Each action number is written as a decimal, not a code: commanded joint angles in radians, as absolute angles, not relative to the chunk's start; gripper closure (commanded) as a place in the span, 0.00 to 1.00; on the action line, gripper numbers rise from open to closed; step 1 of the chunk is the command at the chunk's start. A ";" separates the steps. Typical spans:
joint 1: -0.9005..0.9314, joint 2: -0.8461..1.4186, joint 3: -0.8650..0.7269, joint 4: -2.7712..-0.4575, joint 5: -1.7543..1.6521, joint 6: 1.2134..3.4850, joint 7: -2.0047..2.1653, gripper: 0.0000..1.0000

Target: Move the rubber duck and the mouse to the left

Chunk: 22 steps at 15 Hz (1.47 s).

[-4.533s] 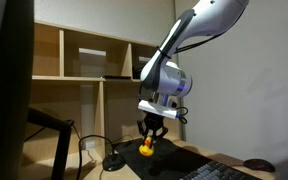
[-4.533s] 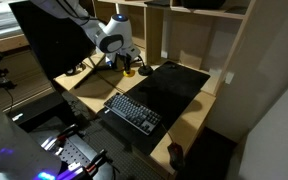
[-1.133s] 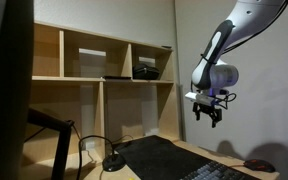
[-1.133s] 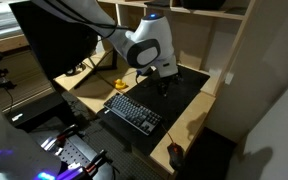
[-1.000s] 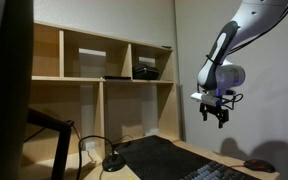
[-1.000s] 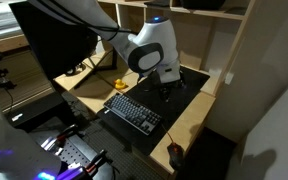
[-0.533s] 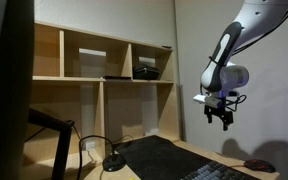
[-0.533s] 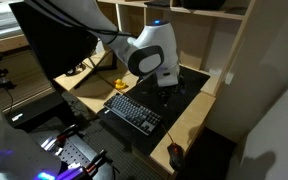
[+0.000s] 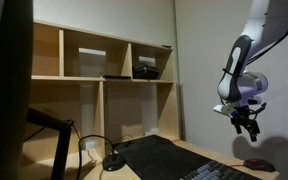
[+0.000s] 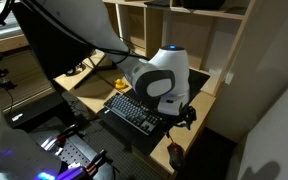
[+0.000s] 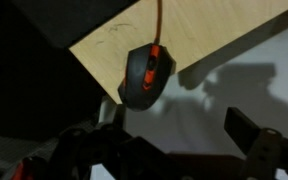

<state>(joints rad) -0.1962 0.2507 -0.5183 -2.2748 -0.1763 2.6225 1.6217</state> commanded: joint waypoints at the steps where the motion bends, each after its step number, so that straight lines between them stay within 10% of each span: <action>1: -0.217 0.253 -0.501 -2.273 -0.173 2.618 1.613 0.00; 22: -0.282 0.463 -0.452 -2.194 -0.036 2.603 1.580 0.00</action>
